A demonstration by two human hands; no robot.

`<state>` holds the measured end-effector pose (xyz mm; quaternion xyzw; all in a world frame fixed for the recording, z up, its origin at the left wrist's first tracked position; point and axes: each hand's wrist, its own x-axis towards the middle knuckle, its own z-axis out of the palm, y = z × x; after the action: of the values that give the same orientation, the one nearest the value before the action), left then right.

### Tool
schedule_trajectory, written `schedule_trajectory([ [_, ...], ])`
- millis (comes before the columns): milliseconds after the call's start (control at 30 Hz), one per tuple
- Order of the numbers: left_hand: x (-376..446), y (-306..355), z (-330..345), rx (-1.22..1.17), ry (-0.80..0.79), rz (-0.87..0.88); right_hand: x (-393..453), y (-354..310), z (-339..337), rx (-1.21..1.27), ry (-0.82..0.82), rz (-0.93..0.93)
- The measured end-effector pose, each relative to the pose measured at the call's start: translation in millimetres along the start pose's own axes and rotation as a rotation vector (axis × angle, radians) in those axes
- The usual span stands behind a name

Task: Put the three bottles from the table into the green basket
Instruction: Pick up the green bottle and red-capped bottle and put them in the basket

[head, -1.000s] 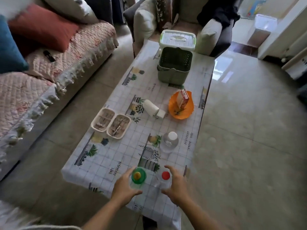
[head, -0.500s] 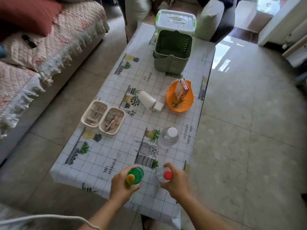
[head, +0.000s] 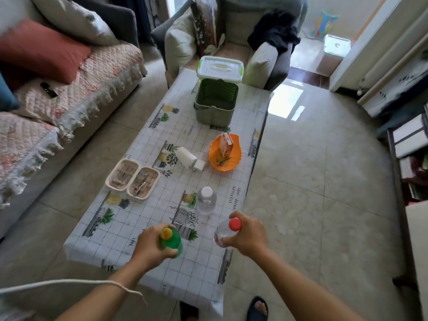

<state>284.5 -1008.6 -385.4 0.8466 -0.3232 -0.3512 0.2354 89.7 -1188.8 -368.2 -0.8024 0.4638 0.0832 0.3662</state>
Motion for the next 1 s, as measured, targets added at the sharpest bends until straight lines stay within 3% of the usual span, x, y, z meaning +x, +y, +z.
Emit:
schedule_trajectory([
  [433,9.0,216.5,27.9,0.001,0.199,0.094,23.1,61.2,-200.1,-0.109,0.110,-0.249],
  [633,43.4,294.0,31.2,-0.061,0.268,0.035,54.7,65.3,-270.1,-0.175,0.109,-0.329],
  [1000,181.3,343.3,-1.9,-0.109,0.353,-0.072,186.8,23.1,-342.6,-0.179,0.087,-0.416],
])
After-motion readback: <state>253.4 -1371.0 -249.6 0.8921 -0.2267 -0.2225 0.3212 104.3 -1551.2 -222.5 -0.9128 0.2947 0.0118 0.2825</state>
